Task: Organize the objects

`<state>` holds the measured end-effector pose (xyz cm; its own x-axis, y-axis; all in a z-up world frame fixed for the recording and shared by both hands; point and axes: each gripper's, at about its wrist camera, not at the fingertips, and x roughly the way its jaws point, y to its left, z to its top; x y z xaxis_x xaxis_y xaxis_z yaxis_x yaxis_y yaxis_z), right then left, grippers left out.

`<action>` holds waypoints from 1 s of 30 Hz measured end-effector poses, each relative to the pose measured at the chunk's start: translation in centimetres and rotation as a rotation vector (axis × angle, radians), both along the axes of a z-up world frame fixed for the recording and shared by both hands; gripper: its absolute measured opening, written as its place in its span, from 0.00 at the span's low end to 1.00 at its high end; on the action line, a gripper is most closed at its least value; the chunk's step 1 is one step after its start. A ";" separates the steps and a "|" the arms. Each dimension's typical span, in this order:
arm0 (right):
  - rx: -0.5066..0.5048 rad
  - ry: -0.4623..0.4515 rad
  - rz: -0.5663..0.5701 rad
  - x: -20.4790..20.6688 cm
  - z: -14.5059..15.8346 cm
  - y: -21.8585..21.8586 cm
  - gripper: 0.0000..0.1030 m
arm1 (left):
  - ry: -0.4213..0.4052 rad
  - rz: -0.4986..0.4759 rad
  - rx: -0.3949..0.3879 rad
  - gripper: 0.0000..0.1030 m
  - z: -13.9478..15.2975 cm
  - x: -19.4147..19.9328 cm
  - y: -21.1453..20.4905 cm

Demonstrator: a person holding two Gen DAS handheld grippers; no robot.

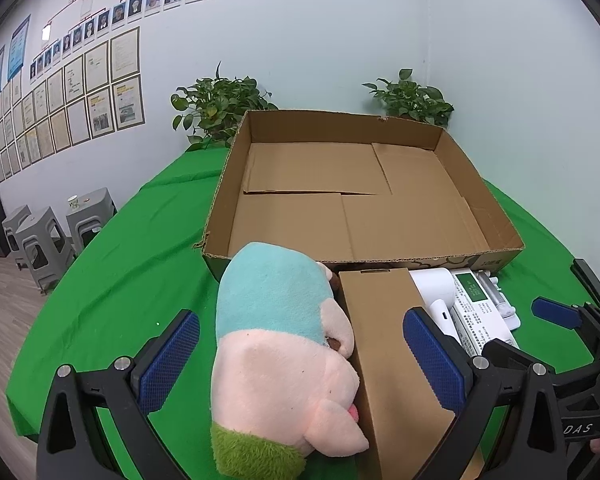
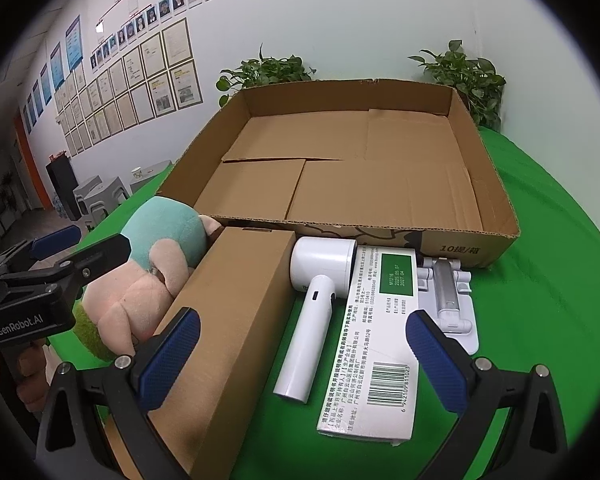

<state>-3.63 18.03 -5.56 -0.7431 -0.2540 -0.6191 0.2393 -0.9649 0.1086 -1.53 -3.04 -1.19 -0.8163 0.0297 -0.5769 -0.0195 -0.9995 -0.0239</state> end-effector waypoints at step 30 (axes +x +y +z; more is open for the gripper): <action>0.003 -0.011 0.008 -0.1 -0.5 -0.4 0.99 | -0.028 -0.008 0.019 1.00 -0.6 -0.3 -0.4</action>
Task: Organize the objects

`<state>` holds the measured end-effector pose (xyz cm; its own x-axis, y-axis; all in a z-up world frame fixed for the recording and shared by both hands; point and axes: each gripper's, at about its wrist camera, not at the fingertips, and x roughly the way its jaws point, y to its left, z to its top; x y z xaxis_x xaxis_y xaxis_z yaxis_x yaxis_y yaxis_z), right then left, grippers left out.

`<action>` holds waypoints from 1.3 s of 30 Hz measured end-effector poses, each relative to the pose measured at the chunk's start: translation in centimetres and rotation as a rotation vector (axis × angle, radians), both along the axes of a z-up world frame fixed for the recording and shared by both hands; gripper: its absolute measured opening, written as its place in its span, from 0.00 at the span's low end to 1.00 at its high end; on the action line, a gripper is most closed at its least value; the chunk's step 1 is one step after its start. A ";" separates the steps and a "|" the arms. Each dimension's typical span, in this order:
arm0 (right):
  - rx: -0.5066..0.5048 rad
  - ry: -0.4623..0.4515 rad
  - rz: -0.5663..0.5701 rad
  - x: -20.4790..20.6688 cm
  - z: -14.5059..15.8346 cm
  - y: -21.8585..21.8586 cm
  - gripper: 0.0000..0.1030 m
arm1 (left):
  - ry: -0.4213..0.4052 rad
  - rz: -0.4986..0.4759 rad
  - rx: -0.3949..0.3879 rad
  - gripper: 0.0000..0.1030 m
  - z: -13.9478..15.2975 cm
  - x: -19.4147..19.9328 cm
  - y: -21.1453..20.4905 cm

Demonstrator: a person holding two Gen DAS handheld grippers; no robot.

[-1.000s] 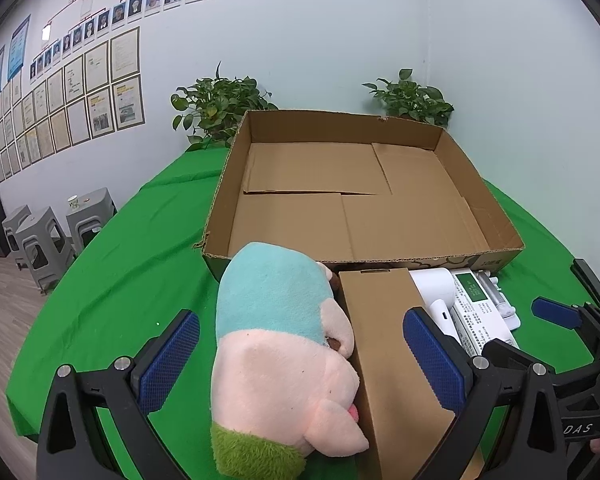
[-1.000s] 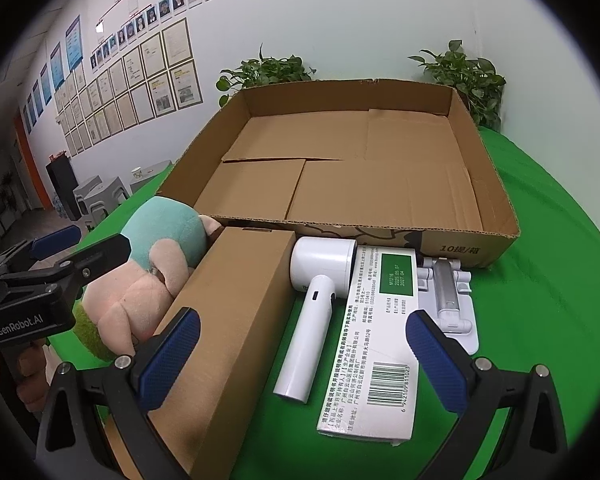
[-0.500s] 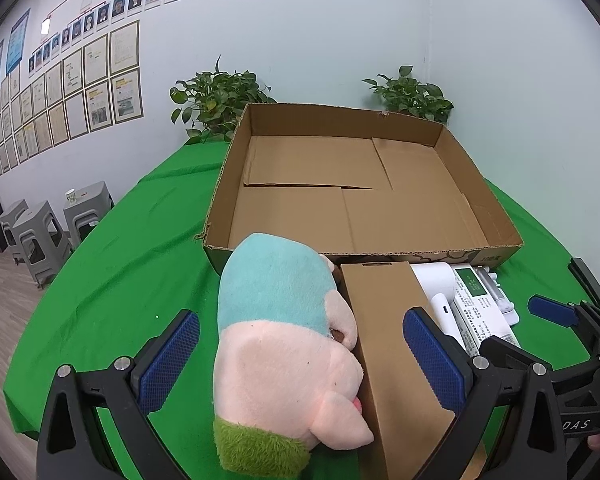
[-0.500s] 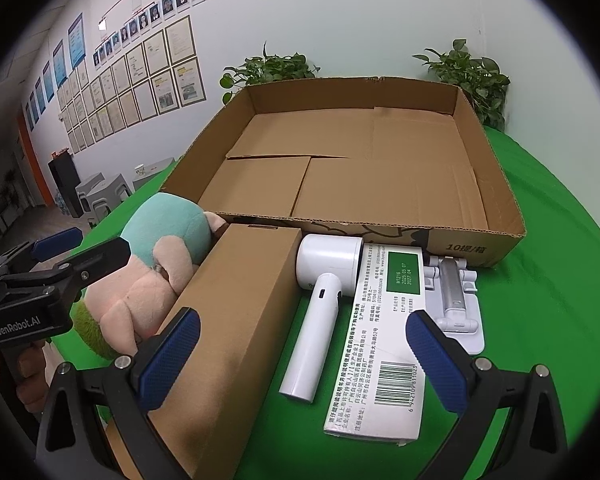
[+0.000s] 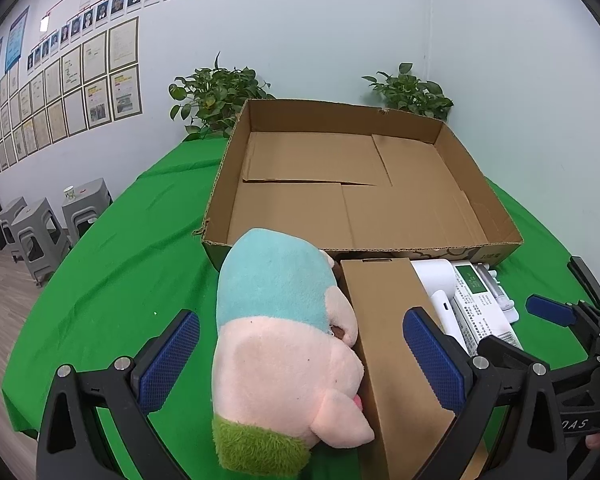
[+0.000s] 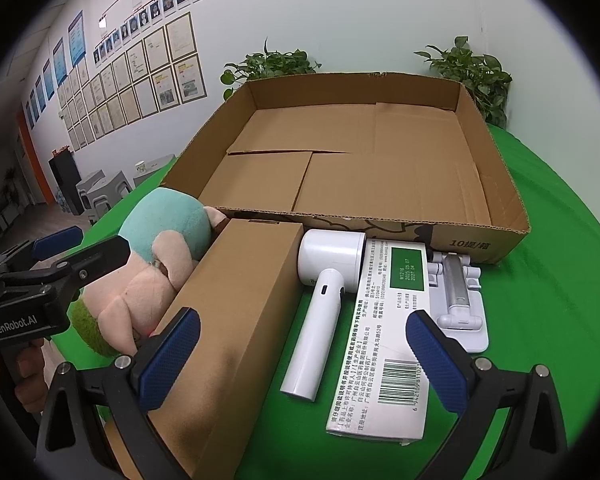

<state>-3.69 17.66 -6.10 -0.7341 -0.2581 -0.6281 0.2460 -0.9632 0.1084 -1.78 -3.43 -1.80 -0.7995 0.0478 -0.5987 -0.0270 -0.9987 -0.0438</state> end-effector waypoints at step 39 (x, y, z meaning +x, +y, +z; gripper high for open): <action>-0.063 0.012 0.144 -1.0 1.4 -2.5 0.99 | -0.151 -0.058 0.086 0.75 -3.7 -0.6 -2.6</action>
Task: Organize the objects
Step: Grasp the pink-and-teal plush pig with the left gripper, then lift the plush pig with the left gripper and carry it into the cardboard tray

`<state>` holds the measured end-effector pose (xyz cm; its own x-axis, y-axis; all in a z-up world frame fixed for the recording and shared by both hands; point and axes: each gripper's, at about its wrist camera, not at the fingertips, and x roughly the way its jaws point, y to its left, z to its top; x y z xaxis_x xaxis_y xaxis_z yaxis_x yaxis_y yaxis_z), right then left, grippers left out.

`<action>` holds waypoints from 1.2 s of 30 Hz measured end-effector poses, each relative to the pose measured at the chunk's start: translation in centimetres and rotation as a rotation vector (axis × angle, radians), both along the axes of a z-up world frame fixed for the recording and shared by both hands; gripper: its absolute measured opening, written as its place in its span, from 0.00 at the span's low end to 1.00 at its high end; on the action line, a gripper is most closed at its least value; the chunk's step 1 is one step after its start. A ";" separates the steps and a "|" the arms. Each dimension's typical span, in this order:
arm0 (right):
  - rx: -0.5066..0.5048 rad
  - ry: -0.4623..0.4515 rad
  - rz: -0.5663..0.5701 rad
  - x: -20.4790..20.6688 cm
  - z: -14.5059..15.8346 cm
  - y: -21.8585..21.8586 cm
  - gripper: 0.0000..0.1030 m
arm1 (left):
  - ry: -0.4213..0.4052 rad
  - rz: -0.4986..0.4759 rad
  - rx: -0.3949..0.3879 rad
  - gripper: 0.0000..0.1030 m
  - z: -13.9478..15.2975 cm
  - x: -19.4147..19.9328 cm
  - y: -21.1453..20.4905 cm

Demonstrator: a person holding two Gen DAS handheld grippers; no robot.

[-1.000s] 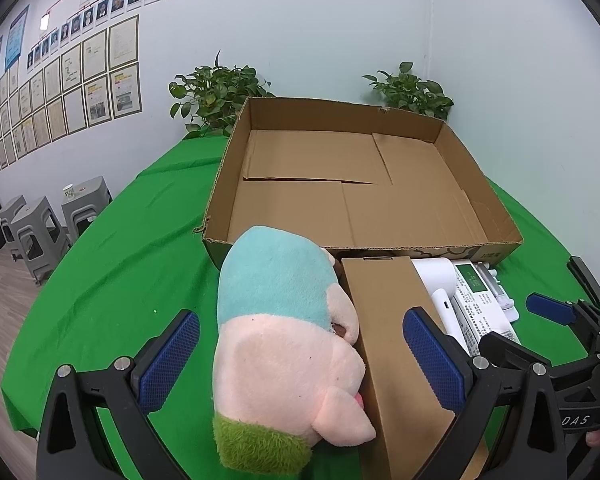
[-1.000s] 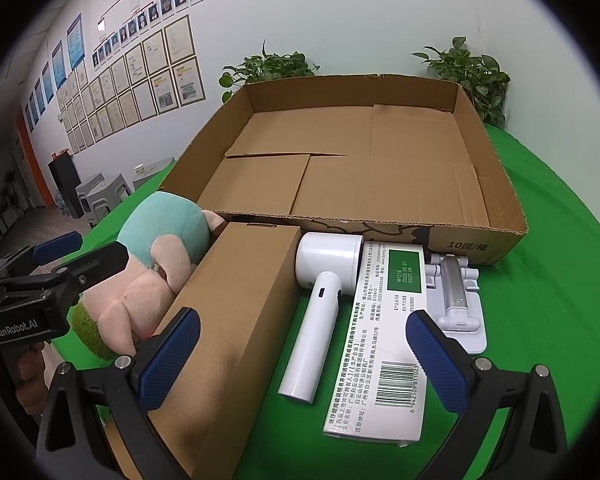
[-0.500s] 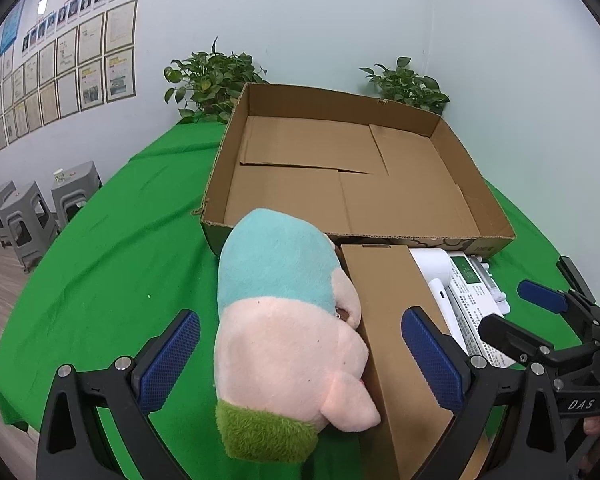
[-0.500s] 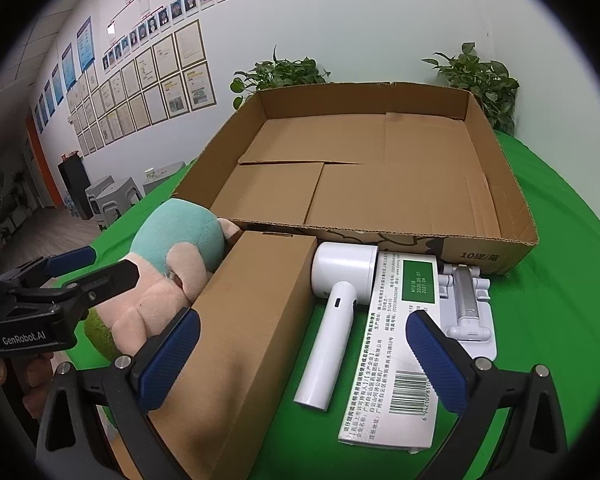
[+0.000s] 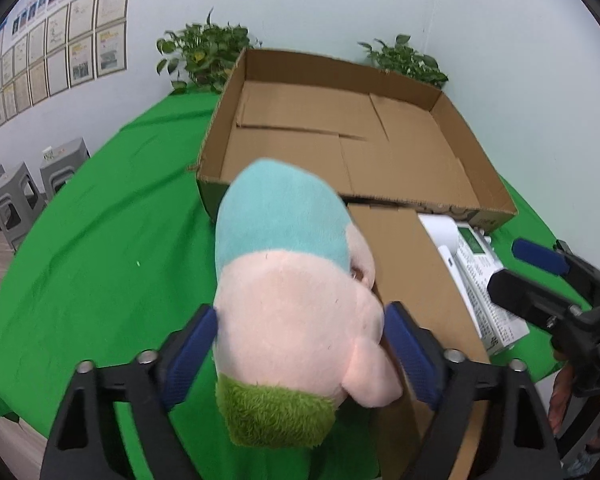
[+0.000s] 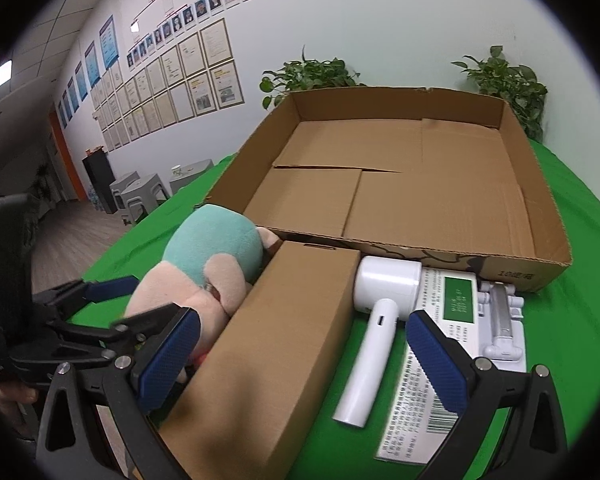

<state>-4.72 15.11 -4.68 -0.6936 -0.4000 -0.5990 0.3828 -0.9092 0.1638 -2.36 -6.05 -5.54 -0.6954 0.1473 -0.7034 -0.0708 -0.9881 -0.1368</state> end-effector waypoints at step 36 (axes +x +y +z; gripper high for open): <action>0.028 -0.307 0.335 -3.1 -2.1 -14.1 0.99 | 0.029 0.005 0.155 0.48 -0.5 4.9 -7.5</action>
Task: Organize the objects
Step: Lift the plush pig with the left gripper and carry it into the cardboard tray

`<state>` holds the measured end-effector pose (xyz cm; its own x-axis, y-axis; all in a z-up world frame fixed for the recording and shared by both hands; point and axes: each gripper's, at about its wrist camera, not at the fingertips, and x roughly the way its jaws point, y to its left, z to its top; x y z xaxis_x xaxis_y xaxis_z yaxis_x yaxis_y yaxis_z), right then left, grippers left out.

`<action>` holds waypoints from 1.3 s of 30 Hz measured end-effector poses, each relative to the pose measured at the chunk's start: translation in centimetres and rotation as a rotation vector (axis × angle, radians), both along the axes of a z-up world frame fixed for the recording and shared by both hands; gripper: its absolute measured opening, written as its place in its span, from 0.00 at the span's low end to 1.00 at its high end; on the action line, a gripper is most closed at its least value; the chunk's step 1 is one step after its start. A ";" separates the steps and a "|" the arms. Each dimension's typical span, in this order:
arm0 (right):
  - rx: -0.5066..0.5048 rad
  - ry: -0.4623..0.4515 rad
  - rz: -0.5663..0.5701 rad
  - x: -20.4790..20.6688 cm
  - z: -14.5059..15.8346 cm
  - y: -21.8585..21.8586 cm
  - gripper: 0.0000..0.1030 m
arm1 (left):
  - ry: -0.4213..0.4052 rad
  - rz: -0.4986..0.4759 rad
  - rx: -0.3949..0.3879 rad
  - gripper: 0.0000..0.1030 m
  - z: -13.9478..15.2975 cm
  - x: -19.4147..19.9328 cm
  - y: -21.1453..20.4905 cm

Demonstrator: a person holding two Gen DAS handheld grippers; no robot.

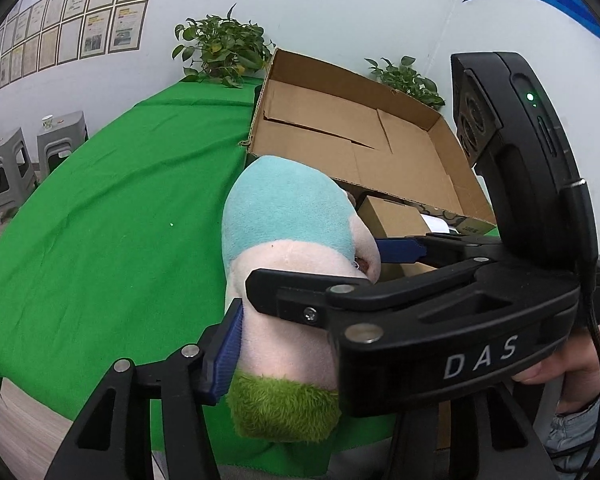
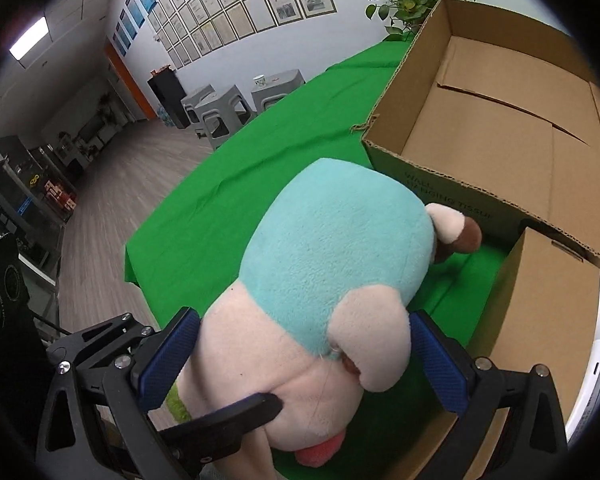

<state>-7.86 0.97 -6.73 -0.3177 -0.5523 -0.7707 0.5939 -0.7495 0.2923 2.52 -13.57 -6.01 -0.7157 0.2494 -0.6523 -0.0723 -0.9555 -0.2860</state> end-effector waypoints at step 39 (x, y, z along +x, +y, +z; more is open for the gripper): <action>-0.193 0.313 -0.065 -3.3 8.9 2.0 0.73 | 0.320 -0.044 -0.156 0.46 14.6 -6.2 2.6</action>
<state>-11.17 2.98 2.17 -0.5606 -0.6491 -0.5143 0.6300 -0.7373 0.2438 -3.68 -10.98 8.59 -0.8806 0.1997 -0.4296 -0.1769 -0.9798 -0.0927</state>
